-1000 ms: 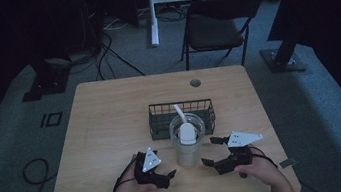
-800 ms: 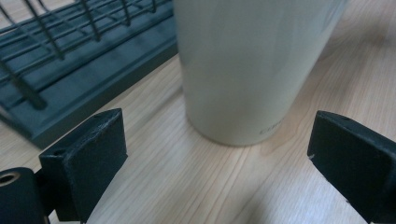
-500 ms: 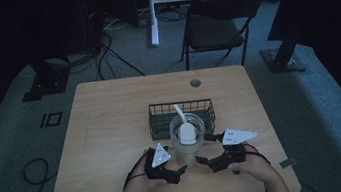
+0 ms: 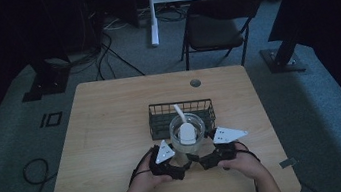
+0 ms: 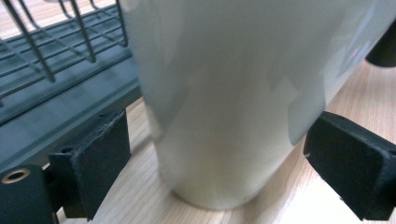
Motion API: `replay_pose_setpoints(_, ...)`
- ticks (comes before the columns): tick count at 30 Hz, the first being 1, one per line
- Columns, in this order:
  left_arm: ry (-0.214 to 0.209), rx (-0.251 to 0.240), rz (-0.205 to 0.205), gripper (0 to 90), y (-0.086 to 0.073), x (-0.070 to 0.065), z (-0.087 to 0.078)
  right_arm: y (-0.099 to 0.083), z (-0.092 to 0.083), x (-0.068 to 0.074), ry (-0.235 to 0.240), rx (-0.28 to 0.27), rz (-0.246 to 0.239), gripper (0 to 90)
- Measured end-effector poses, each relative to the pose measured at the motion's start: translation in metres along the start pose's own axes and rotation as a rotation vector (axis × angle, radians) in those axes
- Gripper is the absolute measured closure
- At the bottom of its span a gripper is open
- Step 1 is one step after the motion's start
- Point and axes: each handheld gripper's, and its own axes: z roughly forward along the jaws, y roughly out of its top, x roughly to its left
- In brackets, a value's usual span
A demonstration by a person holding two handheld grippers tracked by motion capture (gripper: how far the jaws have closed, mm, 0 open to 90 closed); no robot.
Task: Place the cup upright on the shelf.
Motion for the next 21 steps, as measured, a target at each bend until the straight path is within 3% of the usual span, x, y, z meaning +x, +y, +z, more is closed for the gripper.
replay_pose_setpoints(6,-0.010,-0.021,0.004,11.4,0.002,-0.002,0.006,-0.001,0.003,-0.002,0.010,-0.010,-0.015,9.3)
replay_pose_setpoints(7,-0.010,-0.023,0.008,11.5,0.002,-0.002,0.007,-0.001,0.006,-0.003,0.012,-0.016,-0.045,9.0)
replay_pose_setpoints(11,-0.012,-0.022,0.018,11.5,0.003,-0.002,0.007,0.000,0.010,-0.004,0.017,-0.004,-0.063,8.5)
replay_pose_setpoints(14,-0.012,-0.024,0.017,11.7,0.003,-0.002,0.008,0.001,0.011,-0.004,0.018,-0.003,-0.067,8.5)
replay_pose_setpoints(18,-0.006,-0.045,0.004,11.7,0.001,-0.001,0.009,-0.001,0.017,-0.004,0.001,-0.039,-0.058,8.4)
replay_pose_setpoints(21,-0.017,-0.068,0.028,11.7,-0.002,0.000,0.010,-0.002,0.018,-0.003,-0.008,-0.049,-0.053,8.4)
